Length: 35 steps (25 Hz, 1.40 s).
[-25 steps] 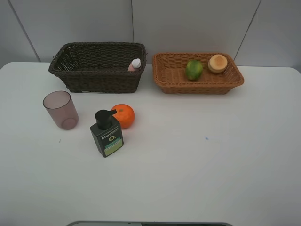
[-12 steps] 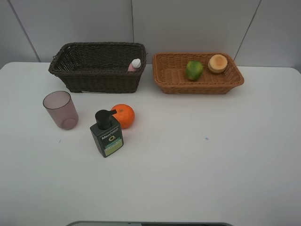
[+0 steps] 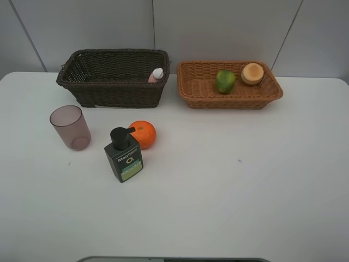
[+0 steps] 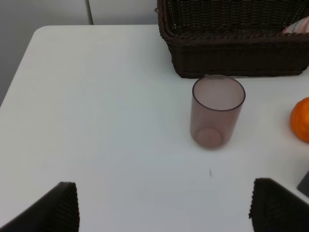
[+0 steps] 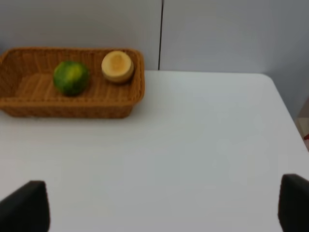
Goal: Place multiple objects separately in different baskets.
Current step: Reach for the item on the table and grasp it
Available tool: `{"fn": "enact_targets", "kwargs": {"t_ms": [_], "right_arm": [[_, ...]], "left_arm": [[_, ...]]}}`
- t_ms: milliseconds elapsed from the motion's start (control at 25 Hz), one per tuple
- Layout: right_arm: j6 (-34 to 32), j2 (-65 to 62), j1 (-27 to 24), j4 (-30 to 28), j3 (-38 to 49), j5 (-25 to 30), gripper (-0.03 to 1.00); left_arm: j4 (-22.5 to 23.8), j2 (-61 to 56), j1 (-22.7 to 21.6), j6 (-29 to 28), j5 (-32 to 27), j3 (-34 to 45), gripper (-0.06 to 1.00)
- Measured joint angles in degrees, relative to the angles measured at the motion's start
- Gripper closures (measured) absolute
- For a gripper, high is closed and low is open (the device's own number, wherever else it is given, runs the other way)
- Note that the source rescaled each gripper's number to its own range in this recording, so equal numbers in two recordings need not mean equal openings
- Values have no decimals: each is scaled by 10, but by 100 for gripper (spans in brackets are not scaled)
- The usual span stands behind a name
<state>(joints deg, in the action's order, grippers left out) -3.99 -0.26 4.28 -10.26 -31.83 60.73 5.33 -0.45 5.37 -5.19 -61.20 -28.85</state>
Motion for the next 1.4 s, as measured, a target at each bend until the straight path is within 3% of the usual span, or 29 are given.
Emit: {"fn": "enact_targets", "kwargs": {"t_ms": [1400], "right_arm": [[4, 0, -8, 30, 20, 1, -3]], "left_arm": [[-1, 0, 0, 0, 0, 0, 3]]}}
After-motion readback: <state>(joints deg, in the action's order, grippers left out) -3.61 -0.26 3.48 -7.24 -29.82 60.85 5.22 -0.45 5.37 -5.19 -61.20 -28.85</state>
